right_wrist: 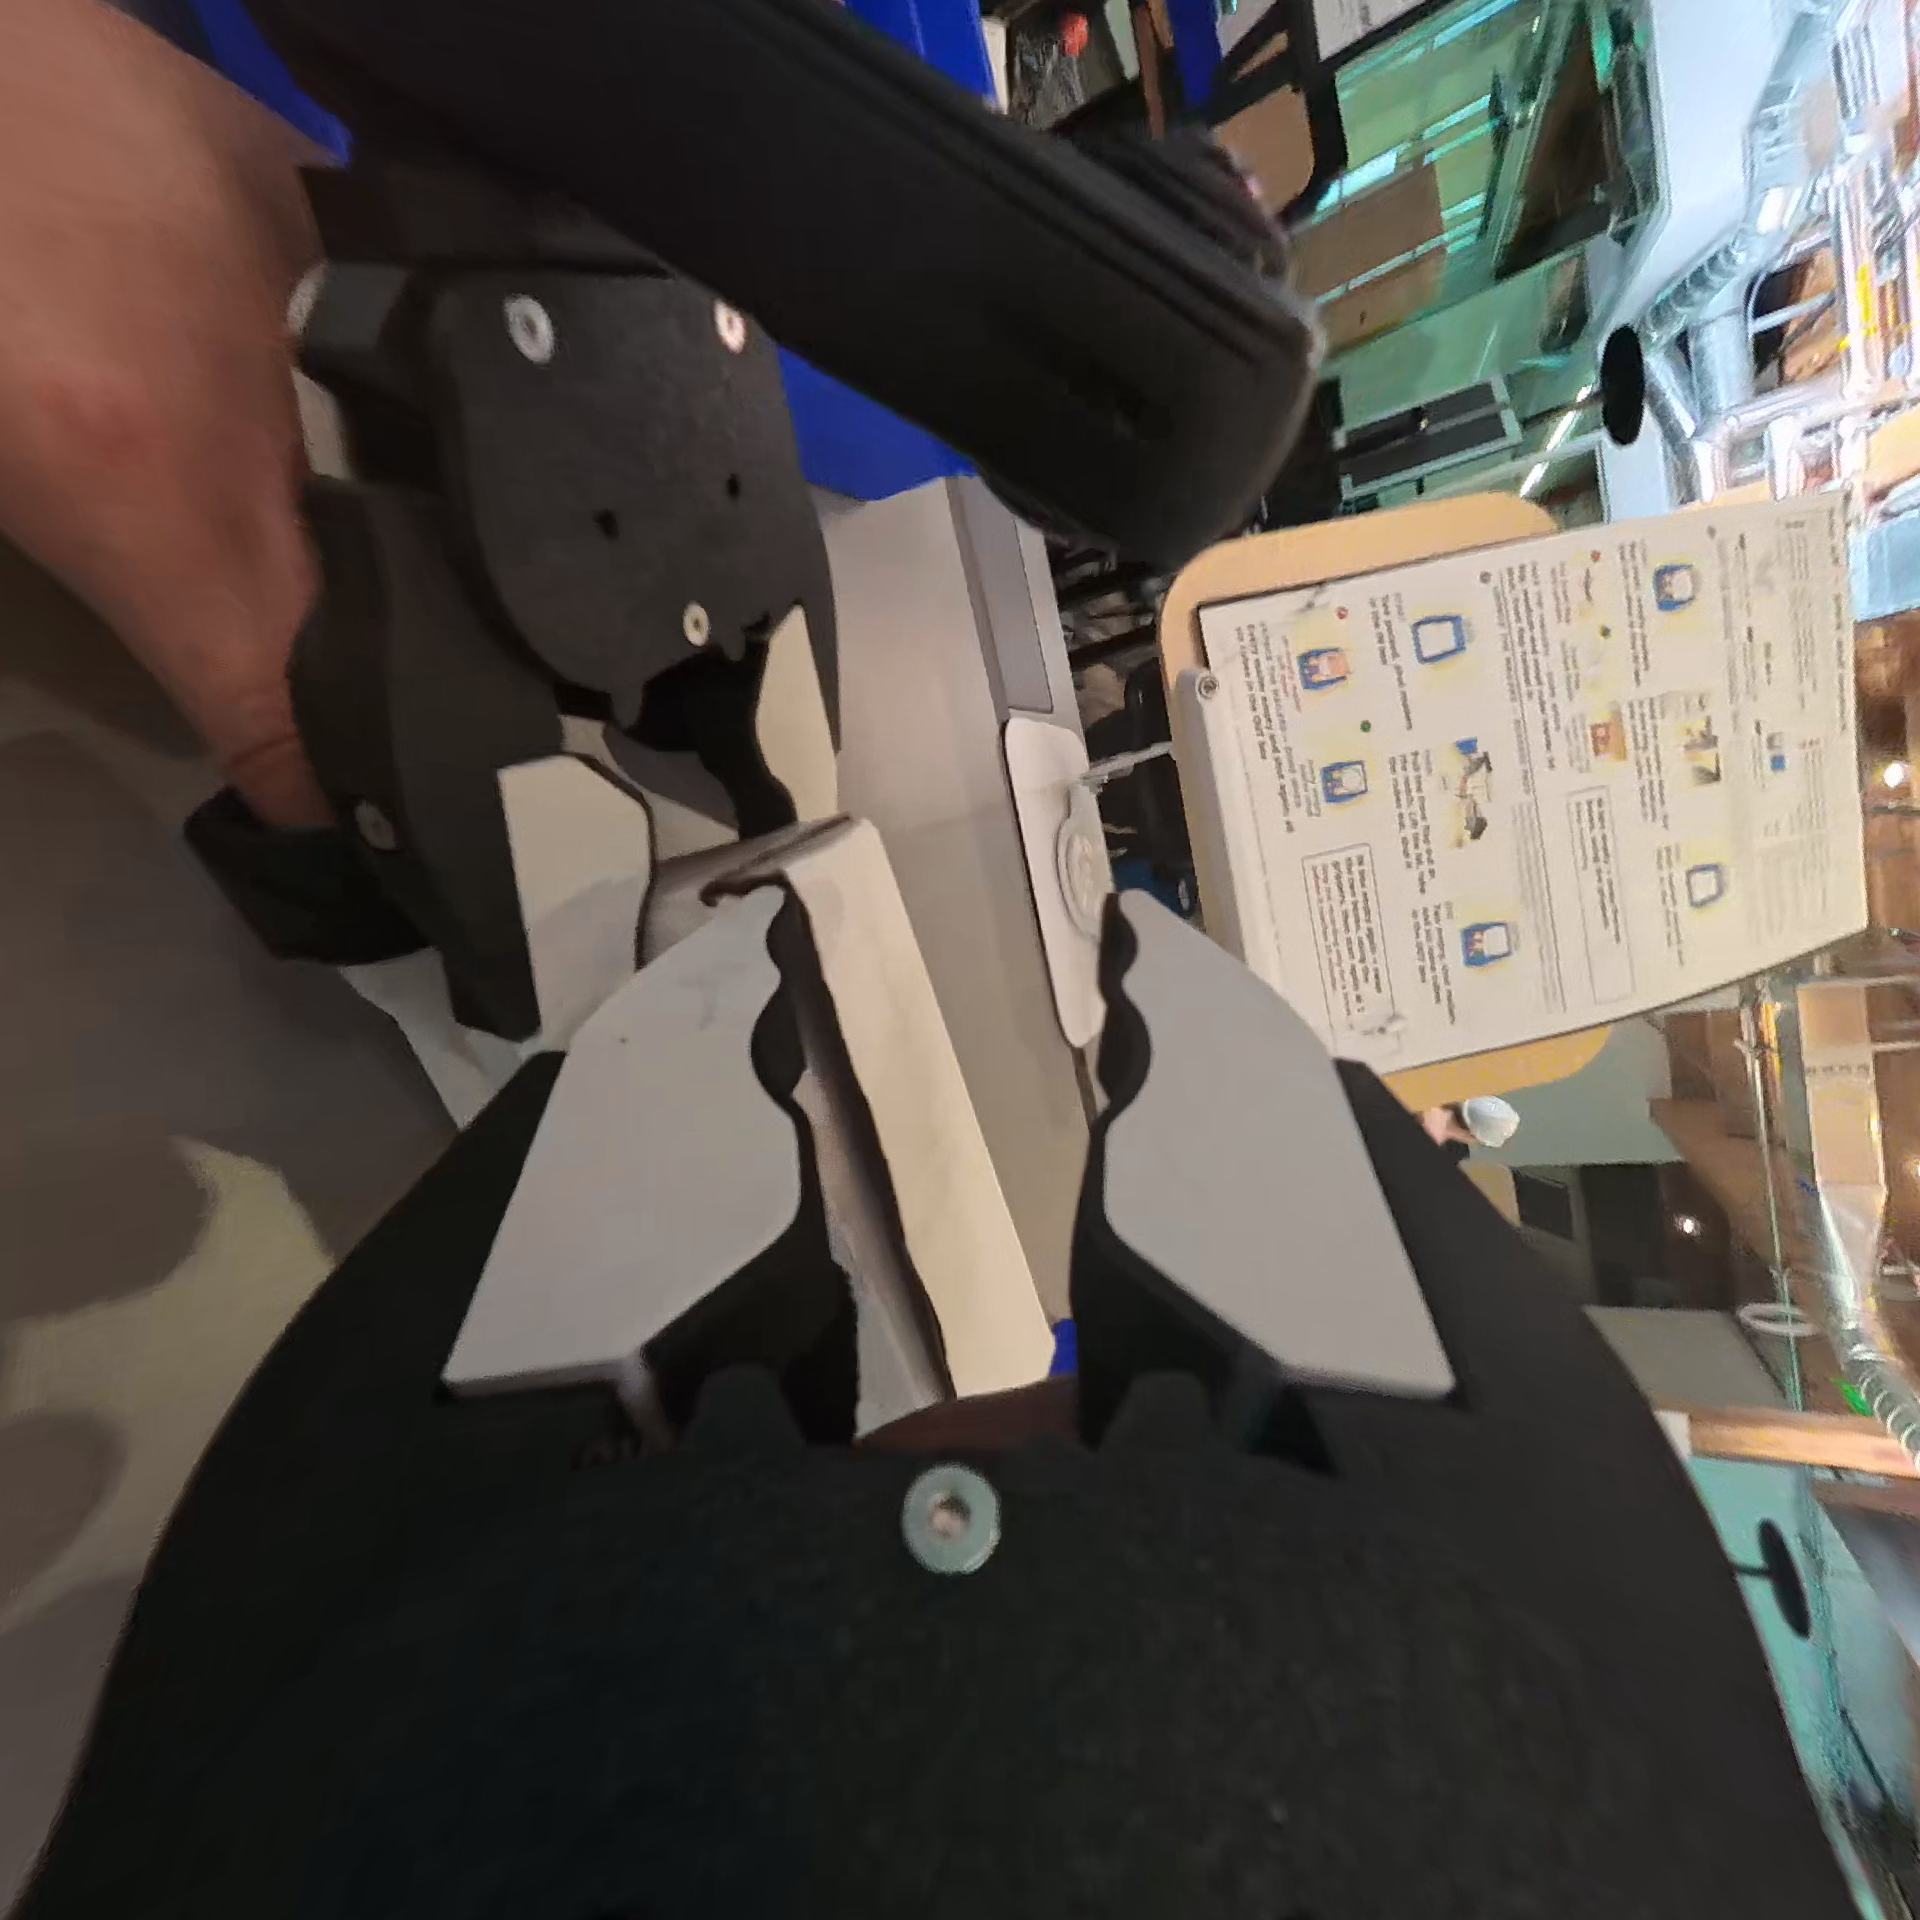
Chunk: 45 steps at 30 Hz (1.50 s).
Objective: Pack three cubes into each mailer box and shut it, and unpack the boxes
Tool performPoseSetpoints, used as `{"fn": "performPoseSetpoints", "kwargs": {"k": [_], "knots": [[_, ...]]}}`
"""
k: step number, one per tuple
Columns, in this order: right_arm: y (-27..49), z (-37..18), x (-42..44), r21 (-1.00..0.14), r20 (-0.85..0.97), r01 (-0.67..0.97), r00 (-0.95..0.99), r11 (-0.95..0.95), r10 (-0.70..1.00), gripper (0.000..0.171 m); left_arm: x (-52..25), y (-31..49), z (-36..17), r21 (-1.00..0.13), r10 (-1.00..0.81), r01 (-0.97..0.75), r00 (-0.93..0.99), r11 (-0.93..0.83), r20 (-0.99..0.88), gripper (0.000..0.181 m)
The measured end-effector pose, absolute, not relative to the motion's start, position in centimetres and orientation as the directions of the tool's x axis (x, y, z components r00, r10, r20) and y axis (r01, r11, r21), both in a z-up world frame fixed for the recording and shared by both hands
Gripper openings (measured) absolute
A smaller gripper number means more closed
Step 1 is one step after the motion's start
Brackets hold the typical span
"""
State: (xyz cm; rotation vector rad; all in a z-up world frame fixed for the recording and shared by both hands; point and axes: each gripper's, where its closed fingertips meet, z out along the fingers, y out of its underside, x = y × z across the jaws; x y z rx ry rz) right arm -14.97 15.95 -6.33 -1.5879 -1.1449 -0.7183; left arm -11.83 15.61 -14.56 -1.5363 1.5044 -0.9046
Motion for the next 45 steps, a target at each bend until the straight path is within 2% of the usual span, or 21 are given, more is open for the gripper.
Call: {"fn": "performPoseSetpoints", "kwargs": {"k": [6,17,19,22,23,26,27,30,33,34,36,40,45], "knots": [[15.8,-5.9,-10.1,-0.347,0.878,0.927,0.374,-0.139,0.300,0.066,-11.9,15.6,-14.6,-0.898,-0.999,-0.439,0.032,0.009,-0.026,0.077],[15.0,-5.9,-0.6,-0.277,0.904,0.928,0.339,-0.249,0.259,0.066,-12.0,15.5,-14.6,-0.898,-0.999,-0.439,0.015,0.022,-0.032,0.076],[14.8,-6.1,-0.6,-0.328,0.882,0.915,0.385,-0.233,0.270,0.063,-11.9,15.4,-14.6,-0.898,-0.999,-0.438,0.010,0.035,-0.044,0.076],[14.6,-6.3,-1.4,-0.237,0.915,0.942,0.299,-0.239,0.271,0.047,-12.0,15.5,-14.6,-0.898,-0.999,-0.438,0.015,0.029,-0.040,0.076],[14.7,-6.3,-1.8,-0.224,0.923,0.944,0.286,-0.243,0.259,0.047,-12.0,15.5,-14.7,-0.899,-0.999,-0.438,0.019,0.024,-0.037,0.076],[14.8,-6.3,-6.3,-0.316,0.889,0.935,0.351,-0.161,0.294,0.049,-11.7,15.2,-14.6,-0.899,-0.999,-0.436,0.015,0.040,-0.051,0.076],[14.9,-6.4,-8.0,-0.312,0.890,0.940,0.340,-0.139,0.304,0.050,-11.6,15.0,-14.6,-0.899,-0.998,-0.435,0.009,0.050,-0.059,0.076],[16.3,-6.1,-11.0,-0.192,0.939,0.974,0.217,-0.116,0.266,0.046,-11.7,15.1,-14.6,-0.898,-0.999,-0.439,0.013,0.028,-0.038,0.076],[17.0,-6.2,-14.4,-0.249,0.917,0.966,0.257,-0.064,0.304,0.047,-11.8,14.9,-14.6,-0.899,-0.998,-0.435,0.011,0.050,-0.061,0.076],[17.2,-6.3,-15.1,-0.224,0.922,0.972,0.233,-0.064,0.310,0.044,-11.8,15.0,-14.6,-0.898,-0.998,-0.437,0.016,0.048,-0.061,0.076],[17.7,-6.0,-15.2,-0.205,0.932,0.976,0.218,-0.074,0.291,0.049,-12.0,15.2,-14.6,-0.900,-0.999,-0.436,0.016,0.021,-0.031,0.076],[17.2,-5.9,-14.3,-0.287,0.892,0.954,0.299,-0.085,0.339,0.058,-11.8,15.1,-14.6,-0.895,-0.997,-0.441,0.014,0.067,-0.082,0.076],[14.4,-7.1,-10.5,-0.312,0.789,0.939,0.341,-0.145,0.511,0.051,-12.3,16.4,-14.4,-0.891,-0.990,-0.445,0.056,0.090,-0.128,0.077]]}}
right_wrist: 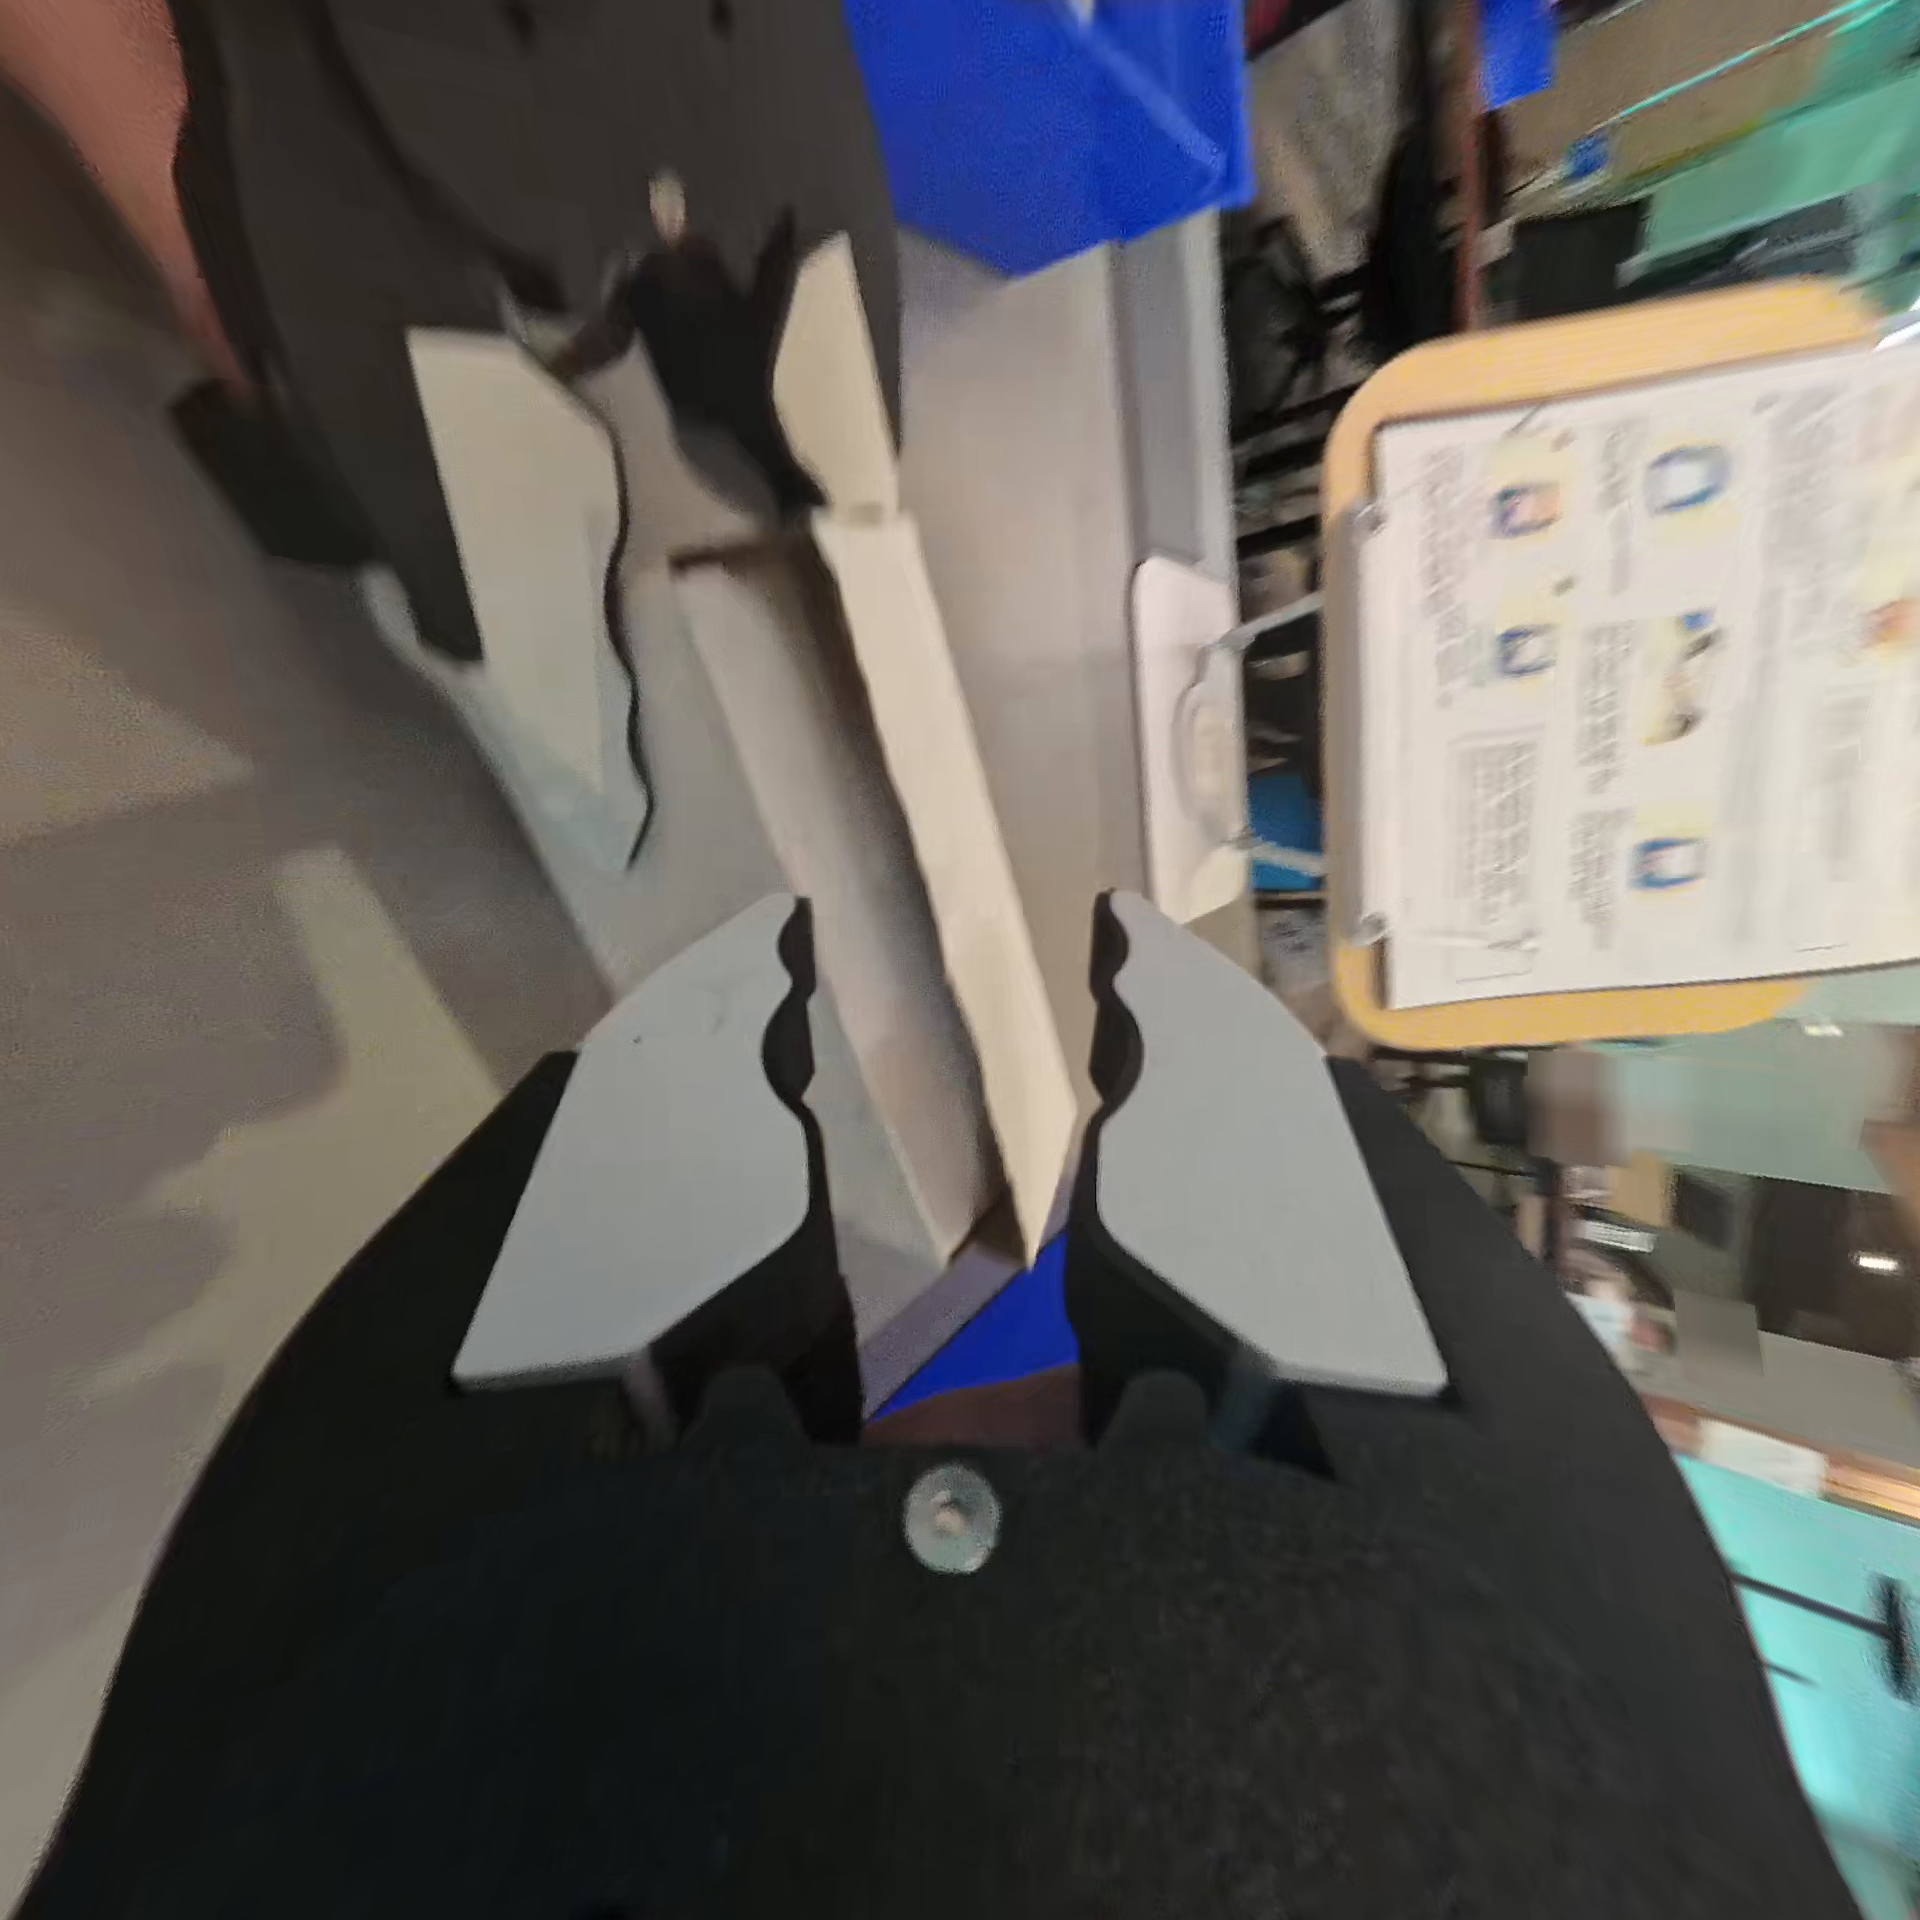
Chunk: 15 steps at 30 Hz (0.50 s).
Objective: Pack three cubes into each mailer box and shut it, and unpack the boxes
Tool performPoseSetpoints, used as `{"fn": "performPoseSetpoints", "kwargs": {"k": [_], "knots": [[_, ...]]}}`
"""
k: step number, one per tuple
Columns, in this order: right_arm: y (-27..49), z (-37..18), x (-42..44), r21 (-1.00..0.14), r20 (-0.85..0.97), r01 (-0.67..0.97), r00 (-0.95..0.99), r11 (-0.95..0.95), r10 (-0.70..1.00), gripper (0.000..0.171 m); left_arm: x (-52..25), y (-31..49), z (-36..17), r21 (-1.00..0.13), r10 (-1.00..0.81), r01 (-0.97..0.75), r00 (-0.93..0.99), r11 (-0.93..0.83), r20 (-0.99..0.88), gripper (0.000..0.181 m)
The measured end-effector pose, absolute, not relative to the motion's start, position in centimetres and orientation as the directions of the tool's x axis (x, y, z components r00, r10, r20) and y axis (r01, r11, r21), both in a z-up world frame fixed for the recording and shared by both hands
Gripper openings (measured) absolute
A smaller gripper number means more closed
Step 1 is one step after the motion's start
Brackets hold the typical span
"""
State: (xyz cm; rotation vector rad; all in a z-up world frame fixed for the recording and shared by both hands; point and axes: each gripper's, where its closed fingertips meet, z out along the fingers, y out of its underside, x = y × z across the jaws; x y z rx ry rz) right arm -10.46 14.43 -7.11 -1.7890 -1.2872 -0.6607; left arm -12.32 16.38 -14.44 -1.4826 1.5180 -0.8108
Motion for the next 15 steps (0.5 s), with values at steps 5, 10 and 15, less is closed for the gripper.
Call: {"fn": "performPoseSetpoints", "kwargs": {"k": [5,10,15], "knots": [[14.7,-6.9,-8.5,-0.359,0.747,0.926,0.358,-0.114,0.561,0.042,-12.2,16.5,-14.1,-0.872,-0.961,-0.438,0.057,0.221,-0.272,0.076],[15.2,-8.0,-9.8,-0.208,0.830,0.978,0.181,-0.008,0.527,0.010,-12.2,17.2,-14.0,-0.858,-0.937,-0.442,0.096,0.263,-0.337,0.076],[16.4,-7.2,-8.6,-0.317,0.830,0.942,0.332,-0.110,0.449,0.003,-12.8,17.6,-13.2,-0.900,-0.945,-0.417,0.223,0.128,-0.238,0.082]]}}
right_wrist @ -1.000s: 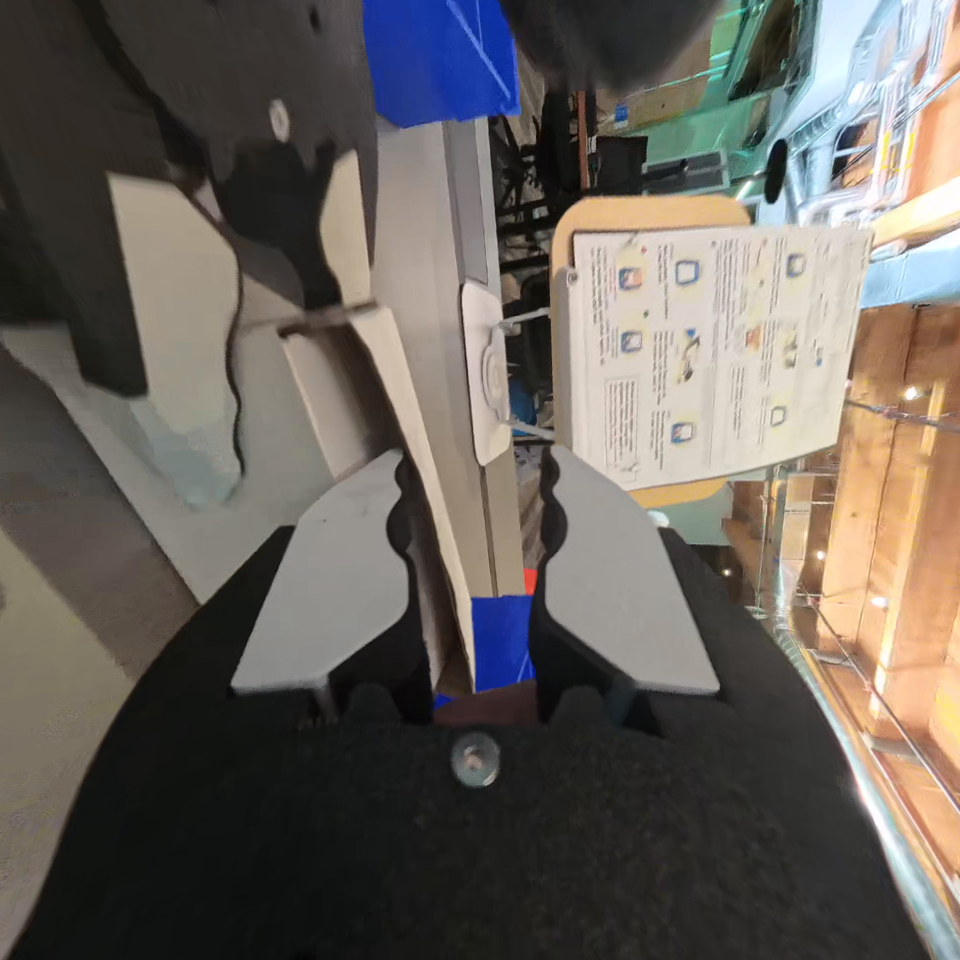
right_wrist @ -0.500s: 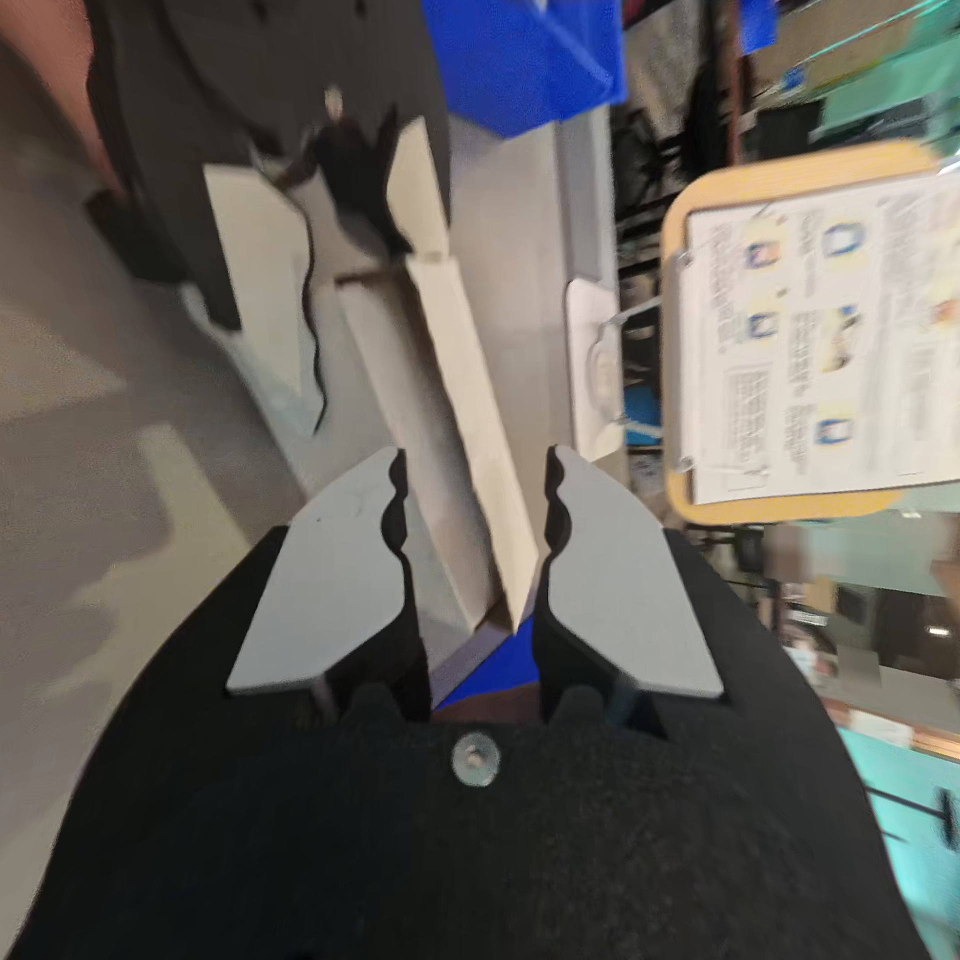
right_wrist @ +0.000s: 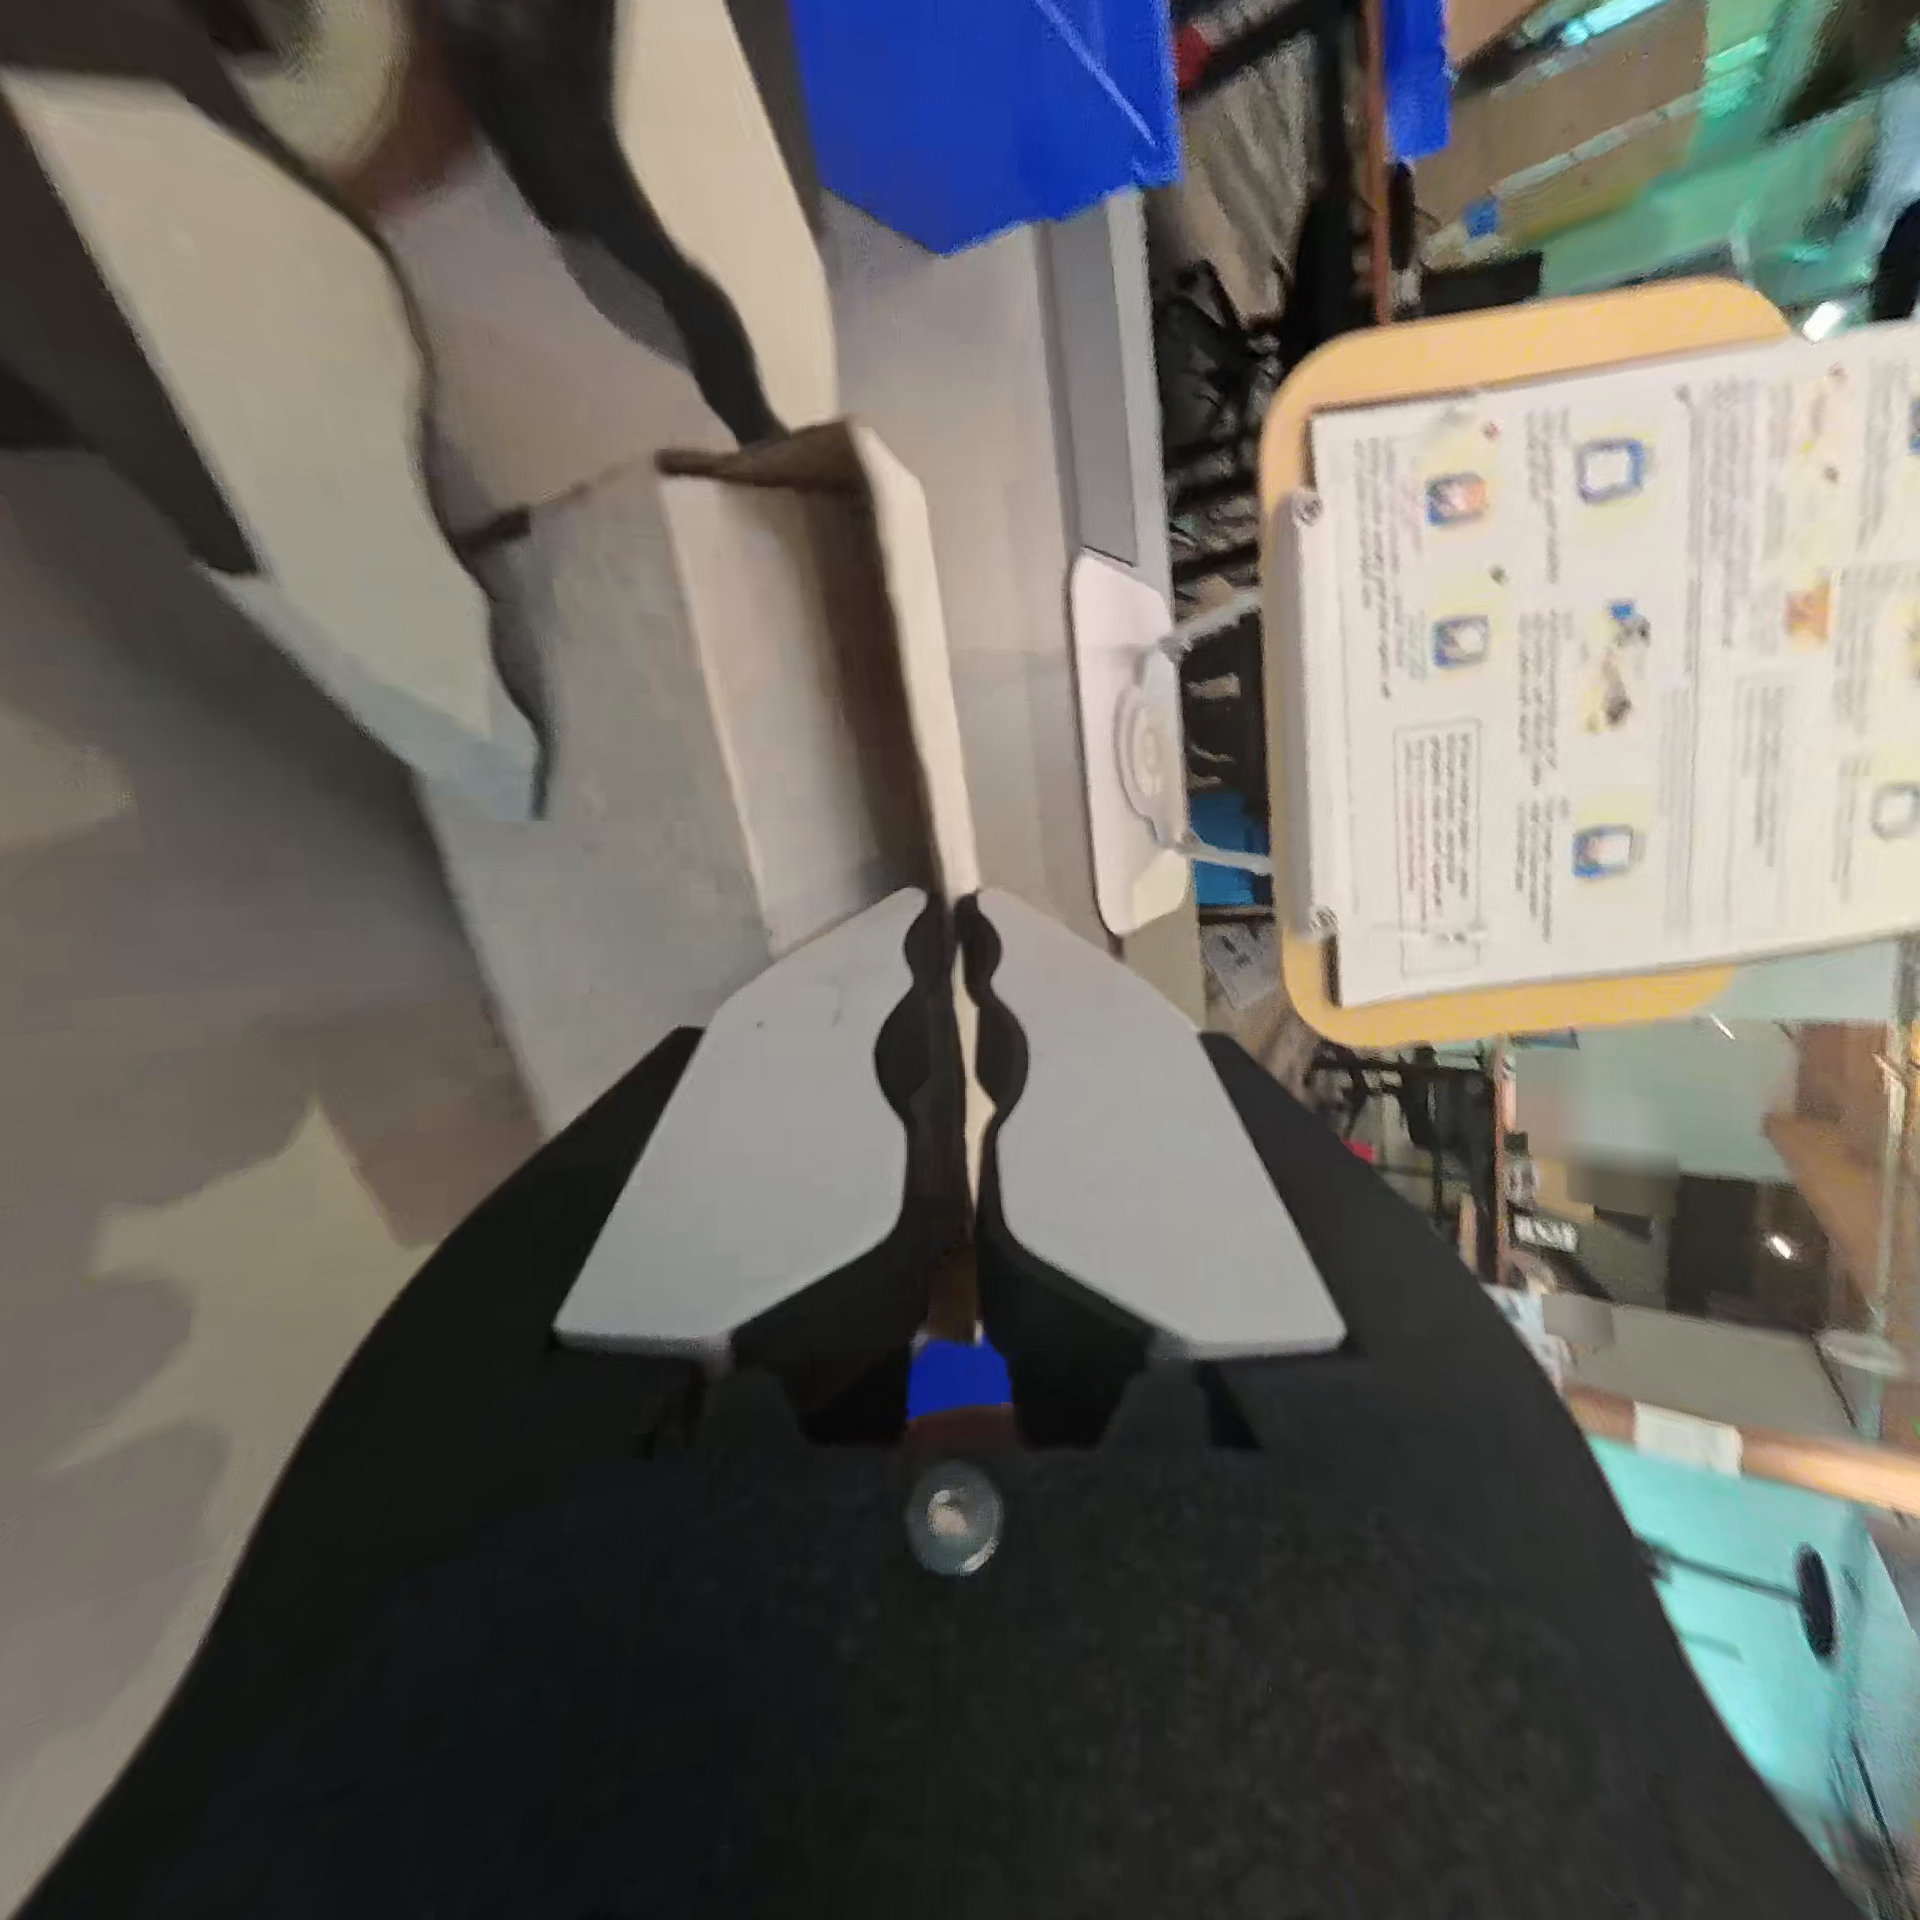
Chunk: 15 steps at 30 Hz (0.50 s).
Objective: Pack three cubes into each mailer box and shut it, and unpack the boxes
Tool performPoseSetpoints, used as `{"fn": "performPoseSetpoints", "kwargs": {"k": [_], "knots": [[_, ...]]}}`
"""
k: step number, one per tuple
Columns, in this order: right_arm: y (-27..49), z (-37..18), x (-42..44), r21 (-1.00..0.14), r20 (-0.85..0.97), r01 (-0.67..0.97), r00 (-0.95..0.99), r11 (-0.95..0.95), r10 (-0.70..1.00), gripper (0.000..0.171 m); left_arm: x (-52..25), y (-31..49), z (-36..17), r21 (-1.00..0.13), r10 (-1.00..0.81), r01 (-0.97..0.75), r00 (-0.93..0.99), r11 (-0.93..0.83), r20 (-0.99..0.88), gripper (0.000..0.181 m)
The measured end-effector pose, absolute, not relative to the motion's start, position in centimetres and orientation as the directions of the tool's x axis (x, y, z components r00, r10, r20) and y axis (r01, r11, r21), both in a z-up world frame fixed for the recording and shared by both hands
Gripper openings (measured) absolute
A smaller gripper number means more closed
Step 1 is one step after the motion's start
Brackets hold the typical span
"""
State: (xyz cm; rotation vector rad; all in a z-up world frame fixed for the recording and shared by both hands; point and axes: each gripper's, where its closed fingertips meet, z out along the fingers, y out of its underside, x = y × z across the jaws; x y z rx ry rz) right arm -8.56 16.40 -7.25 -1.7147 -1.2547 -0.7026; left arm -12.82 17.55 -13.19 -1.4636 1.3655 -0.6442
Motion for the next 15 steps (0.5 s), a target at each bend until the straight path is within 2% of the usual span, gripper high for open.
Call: {"fn": "performPoseSetpoints", "kwargs": {"k": [1,2,5,10,13,15], "knots": [[16.5,-7.2,-8.2,-0.319,0.837,0.940,0.339,-0.120,0.429,0.002,-13.2,17.4,-12.5,-0.920,-0.949,-0.383,0.253,0.081,-0.189,0.088],[16.4,-7.3,-8.2,-0.342,0.829,0.931,0.362,-0.125,0.426,0.002,-13.6,17.1,-11.6,-0.942,-0.950,-0.333,0.280,0.037,-0.137,0.084],[16.4,-7.3,-7.9,-0.349,0.854,0.926,0.378,-0.145,0.359,0.002,-14.4,16.7,-9.4,-0.978,-0.947,-0.191,0.321,-0.083,0.017,0.062],[16.5,-7.5,-8.2,-0.334,0.878,0.926,0.373,-0.174,0.300,0.001,-13.5,16.0,-9.3,-0.928,-0.911,-0.106,0.259,-0.357,0.321,0.053],[16.5,-7.5,-8.4,-0.330,0.888,0.927,0.369,-0.179,0.274,0.001,-14.1,16.7,-7.8,-0.921,-0.885,-0.002,0.275,-0.390,0.375,0.047],[16.4,-7.6,-8.7,-0.350,0.880,0.920,0.388,-0.179,0.275,0.002,-14.4,17.4,-8.0,-0.924,-0.871,-0.005,0.336,-0.381,0.358,0.044]]}}
